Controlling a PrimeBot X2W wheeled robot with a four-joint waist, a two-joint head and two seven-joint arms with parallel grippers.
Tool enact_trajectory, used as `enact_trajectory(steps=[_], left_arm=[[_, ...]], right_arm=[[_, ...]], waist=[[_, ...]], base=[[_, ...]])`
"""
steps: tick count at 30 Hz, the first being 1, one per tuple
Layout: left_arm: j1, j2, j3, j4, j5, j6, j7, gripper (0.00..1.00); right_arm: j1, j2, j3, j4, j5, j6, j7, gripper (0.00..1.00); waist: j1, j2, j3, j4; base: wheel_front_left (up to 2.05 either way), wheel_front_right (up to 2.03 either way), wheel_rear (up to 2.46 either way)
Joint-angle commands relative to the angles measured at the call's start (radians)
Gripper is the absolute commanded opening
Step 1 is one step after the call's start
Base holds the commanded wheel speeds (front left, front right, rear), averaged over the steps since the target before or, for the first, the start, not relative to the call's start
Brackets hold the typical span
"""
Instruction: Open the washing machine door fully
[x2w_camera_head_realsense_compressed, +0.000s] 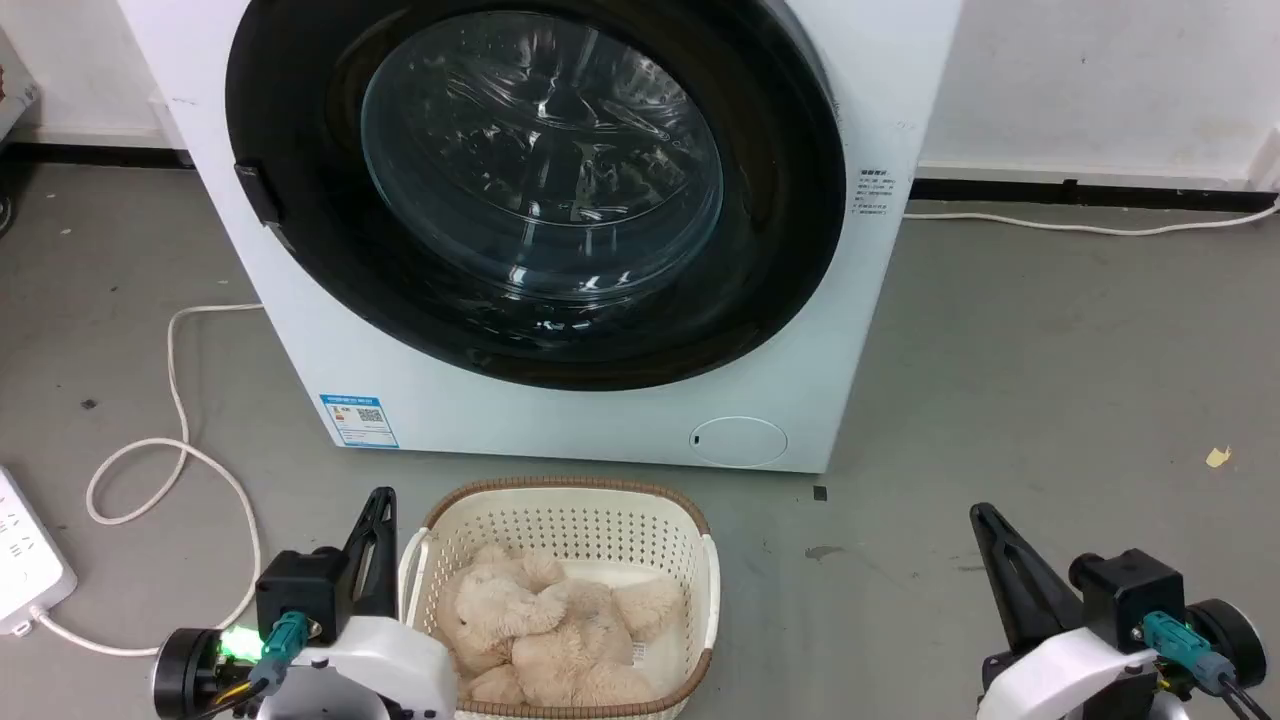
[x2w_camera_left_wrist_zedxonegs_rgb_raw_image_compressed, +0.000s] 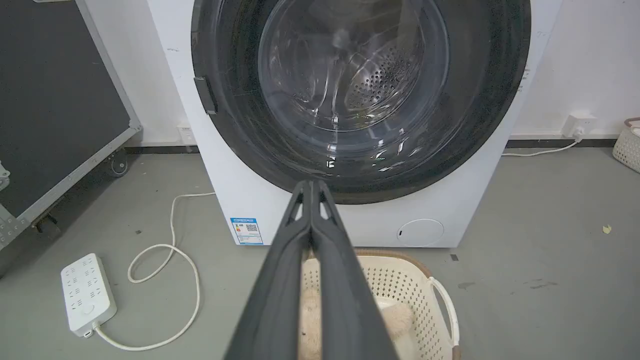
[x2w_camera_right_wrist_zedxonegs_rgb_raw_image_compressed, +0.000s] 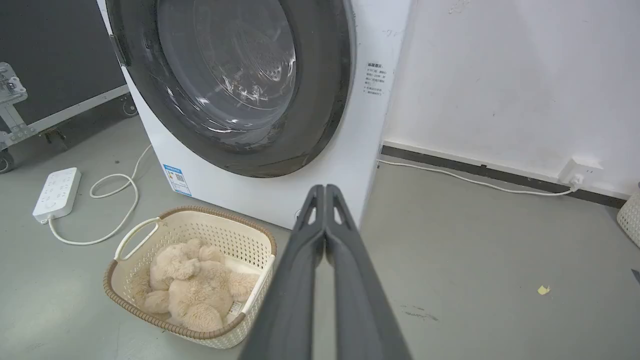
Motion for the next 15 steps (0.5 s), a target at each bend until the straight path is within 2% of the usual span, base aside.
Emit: enact_trajectory(steps=[1, 15], left_arm=[[0.014, 0.000, 0.000, -0.004, 0.003, 0.003, 0.000, 0.00], [0.014, 0.000, 0.000, -0.004, 0.003, 0.003, 0.000, 0.00]], right_arm=[[-0.012, 0.003, 0.000, -0.005, -0.008, -0.001, 0.000, 0.00], [-0.012, 0.003, 0.000, -0.005, -0.008, -0.001, 0.000, 0.00]], waist=[[0.0001, 0.0000, 0.000, 0.000], [0.0001, 0.0000, 0.000, 0.000]], base=[[0.00, 0.00, 0.00], [0.00, 0.00, 0.00]])
